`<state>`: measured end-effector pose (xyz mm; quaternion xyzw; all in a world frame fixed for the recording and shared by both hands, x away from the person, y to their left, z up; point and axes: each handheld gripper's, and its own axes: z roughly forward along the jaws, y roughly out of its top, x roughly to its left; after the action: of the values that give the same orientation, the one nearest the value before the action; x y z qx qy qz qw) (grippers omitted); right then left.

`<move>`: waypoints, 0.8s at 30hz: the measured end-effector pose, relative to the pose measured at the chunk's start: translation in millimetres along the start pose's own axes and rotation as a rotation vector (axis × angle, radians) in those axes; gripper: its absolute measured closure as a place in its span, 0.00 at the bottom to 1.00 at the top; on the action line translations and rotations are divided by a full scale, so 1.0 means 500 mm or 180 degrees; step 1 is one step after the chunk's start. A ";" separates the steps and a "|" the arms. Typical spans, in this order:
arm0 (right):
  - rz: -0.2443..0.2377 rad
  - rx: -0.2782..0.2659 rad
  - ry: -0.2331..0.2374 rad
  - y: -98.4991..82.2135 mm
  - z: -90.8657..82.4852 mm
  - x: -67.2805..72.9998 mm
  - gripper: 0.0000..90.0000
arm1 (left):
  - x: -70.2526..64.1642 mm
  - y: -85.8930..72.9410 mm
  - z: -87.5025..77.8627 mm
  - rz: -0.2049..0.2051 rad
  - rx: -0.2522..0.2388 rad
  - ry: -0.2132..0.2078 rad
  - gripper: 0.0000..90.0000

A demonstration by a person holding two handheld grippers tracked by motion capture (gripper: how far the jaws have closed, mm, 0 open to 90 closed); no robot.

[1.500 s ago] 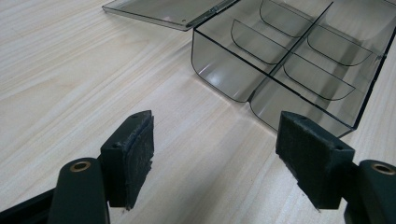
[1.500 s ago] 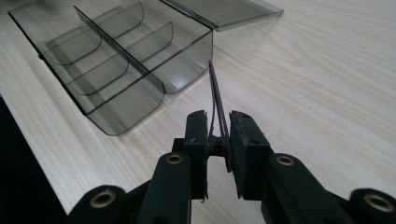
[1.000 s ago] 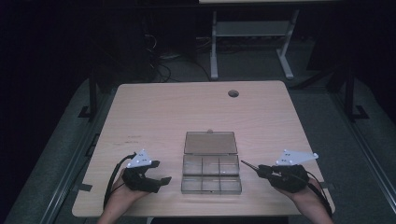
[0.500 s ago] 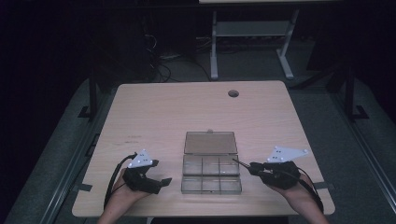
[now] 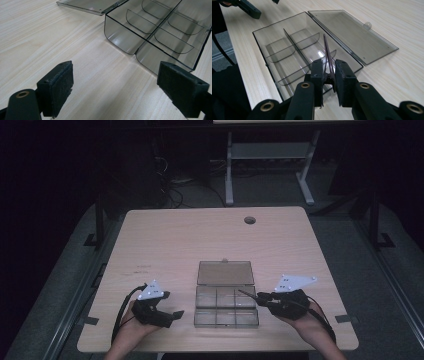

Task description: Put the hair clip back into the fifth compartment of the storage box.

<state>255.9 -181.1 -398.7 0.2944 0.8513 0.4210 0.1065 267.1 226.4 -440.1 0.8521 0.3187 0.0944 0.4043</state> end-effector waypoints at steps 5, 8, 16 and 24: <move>-0.0043 -0.0013 0.0045 0.012 0.009 0.008 0.86 | -0.001 0.000 0.002 0.0023 0.0032 -0.0020 0.15; -0.0073 -0.0021 0.0080 0.018 0.018 0.014 0.86 | -0.002 0.000 0.004 0.0019 0.0022 -0.0027 0.15; -0.0128 0.0036 0.0206 0.025 0.051 0.034 0.86 | -0.001 0.000 0.006 0.0006 0.0032 -0.0040 0.15; -0.0150 0.0082 0.0261 0.023 0.072 0.048 0.86 | -0.001 0.000 0.005 0.0058 0.0055 -0.0046 0.15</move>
<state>256.6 -138.0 -410.4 0.2580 0.8670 0.4191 0.0776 267.6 224.3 -441.8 0.8591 0.3089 0.0891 0.3983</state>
